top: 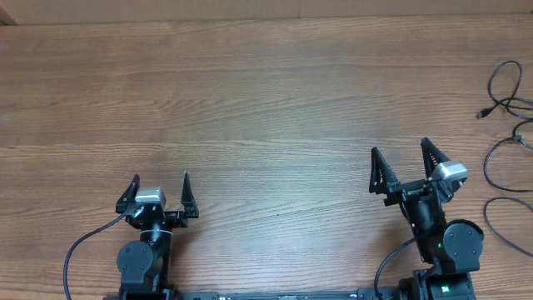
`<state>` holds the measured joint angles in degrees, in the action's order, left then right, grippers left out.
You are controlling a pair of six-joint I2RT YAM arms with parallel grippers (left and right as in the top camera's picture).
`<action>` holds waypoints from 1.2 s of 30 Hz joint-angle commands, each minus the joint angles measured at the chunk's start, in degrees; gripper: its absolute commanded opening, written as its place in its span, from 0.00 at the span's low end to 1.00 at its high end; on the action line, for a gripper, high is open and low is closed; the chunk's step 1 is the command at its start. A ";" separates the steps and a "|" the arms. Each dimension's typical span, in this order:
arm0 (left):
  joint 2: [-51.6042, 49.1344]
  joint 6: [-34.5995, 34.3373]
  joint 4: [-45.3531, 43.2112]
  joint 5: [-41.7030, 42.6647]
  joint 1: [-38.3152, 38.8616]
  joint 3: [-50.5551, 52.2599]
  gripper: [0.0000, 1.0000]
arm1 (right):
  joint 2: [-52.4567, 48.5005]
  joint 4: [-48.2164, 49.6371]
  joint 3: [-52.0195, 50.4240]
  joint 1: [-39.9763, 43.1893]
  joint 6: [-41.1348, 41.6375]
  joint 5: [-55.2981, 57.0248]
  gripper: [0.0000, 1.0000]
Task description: Untangle cables
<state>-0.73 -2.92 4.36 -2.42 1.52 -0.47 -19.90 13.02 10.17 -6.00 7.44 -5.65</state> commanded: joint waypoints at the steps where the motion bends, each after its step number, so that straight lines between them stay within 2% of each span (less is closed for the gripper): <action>1: 0.48 -0.50 -0.07 -0.57 0.33 0.17 1.00 | 2.49 0.20 -2.54 0.22 -0.26 0.70 1.00; 16: 0.48 -0.50 -0.07 -0.57 0.33 0.17 1.00 | 4.28 0.39 -7.08 0.22 -0.28 0.72 1.00; 21: 0.48 -0.50 -0.07 -0.57 0.33 0.17 1.00 | 8.26 0.39 -9.35 0.22 -0.26 0.70 1.00; 28: 0.48 -0.50 -0.07 -0.57 0.33 0.17 1.00 | 19.76 -10.36 -9.73 0.24 -0.28 2.27 1.00; 36: 0.48 -0.50 -0.07 -0.57 0.33 0.17 1.00 | 19.76 -12.63 -9.73 0.24 -0.28 2.64 1.00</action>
<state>-0.73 -2.92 4.36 -2.39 1.52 -0.47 -0.73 0.93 1.06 -6.00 7.44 -4.01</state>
